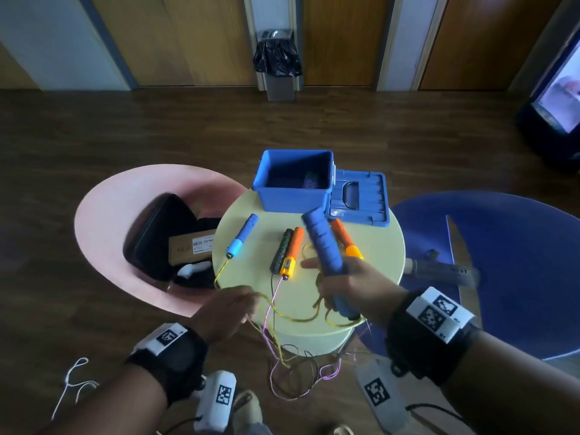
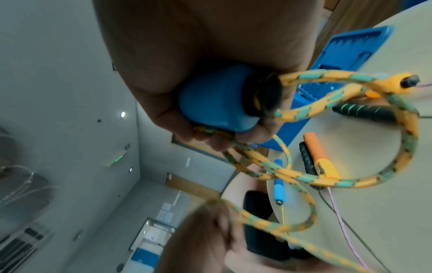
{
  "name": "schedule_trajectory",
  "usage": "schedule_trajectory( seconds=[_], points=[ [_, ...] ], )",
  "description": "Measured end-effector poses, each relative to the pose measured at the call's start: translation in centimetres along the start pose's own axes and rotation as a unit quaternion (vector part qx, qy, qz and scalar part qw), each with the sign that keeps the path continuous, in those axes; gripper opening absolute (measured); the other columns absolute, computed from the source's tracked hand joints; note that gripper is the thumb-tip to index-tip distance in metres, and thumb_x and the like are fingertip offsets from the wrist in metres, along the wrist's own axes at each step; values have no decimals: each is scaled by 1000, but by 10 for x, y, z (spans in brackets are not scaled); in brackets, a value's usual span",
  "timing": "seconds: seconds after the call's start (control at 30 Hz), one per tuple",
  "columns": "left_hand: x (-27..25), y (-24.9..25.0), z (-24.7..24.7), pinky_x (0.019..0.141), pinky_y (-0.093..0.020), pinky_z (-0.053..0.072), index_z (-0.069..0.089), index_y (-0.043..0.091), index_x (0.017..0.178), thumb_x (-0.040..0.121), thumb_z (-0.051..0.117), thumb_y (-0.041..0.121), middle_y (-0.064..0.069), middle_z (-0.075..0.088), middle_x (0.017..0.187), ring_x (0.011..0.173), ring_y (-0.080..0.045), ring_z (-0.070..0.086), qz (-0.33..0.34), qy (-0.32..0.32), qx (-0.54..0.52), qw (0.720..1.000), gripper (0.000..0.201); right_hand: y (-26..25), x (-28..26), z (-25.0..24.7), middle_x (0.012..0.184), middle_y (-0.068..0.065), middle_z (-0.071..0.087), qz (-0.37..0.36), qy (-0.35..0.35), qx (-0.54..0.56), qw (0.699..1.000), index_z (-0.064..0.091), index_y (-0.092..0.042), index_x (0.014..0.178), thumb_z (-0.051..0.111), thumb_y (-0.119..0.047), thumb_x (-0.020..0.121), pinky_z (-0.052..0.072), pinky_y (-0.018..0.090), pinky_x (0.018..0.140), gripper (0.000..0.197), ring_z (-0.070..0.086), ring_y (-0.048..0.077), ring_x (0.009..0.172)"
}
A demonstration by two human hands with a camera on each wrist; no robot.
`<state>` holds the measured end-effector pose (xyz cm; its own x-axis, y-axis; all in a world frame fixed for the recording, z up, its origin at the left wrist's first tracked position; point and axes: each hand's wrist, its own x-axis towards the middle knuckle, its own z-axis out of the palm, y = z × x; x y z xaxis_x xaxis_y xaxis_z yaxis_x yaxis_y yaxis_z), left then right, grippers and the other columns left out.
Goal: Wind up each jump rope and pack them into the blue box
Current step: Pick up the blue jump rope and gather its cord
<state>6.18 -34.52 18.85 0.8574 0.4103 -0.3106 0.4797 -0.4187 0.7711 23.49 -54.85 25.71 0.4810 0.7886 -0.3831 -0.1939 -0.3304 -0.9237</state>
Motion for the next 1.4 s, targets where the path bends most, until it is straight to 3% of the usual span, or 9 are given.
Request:
schedule_trajectory(
  seconds=[0.2,0.33,0.53,0.77,0.87,0.93,1.07,1.23,1.4],
  points=[
    [-6,75,-4,62,-23,39,62,24,61,83,57,28,5,50,56,60,-6,45,145,58,-144,977,23,-1,6,37,64,11,53,44,-113,-74,990,54,-9,86,60,-13,65,42,29,54,22,53,19,51],
    [-4,82,-10,58,-20,35,50,3,65,81,52,14,6,46,58,58,-8,40,172,85,-177,965,19,-8,7,40,60,10,52,44,-132,-39,990,59,-6,80,58,-12,65,37,18,42,17,49,18,47],
    [5,40,4,67,-32,44,74,24,90,84,54,36,-1,67,80,67,-20,51,44,17,-399,916,25,-22,5,43,59,7,51,-12,-132,97,986,51,-9,65,60,-5,66,38,21,45,10,50,20,50],
    [-6,-4,39,67,-26,46,71,24,81,82,55,48,1,71,85,71,-14,60,-45,-217,-149,964,29,-48,4,30,69,7,52,-66,-82,264,959,51,-12,67,59,-1,67,37,32,56,13,47,24,55],
    [-4,-36,41,74,-26,52,67,27,70,87,61,40,4,67,75,68,-9,60,-98,-158,-31,982,23,-46,8,15,68,12,51,-87,10,241,967,57,-13,61,62,-4,67,36,35,59,12,49,25,58],
    [-7,-59,34,61,-15,46,62,19,73,97,57,25,3,61,70,55,-5,52,-146,-102,11,984,26,-40,10,4,69,14,49,-76,48,218,972,58,-12,63,64,-4,65,37,35,59,10,50,24,58],
    [-21,-93,9,50,-15,40,59,9,71,98,56,16,-3,58,64,46,-9,46,-211,-47,21,976,28,-16,5,-8,65,17,49,-11,15,41,999,56,-1,75,64,-10,64,38,26,46,16,50,24,52],
    [-24,-69,-2,65,-22,48,69,9,79,91,61,28,-3,71,71,57,-8,59,-123,7,-25,992,25,17,11,15,60,8,59,49,-19,-60,997,61,-6,69,65,-16,65,43,26,51,12,53,20,52],
    [-15,1,-2,75,-30,50,72,15,81,91,59,35,-2,72,78,74,-15,65,-3,-41,-117,992,26,44,35,51,63,0,61,75,-51,-115,989,60,-15,74,66,-7,82,45,29,64,12,55,19,60]
  ],
)
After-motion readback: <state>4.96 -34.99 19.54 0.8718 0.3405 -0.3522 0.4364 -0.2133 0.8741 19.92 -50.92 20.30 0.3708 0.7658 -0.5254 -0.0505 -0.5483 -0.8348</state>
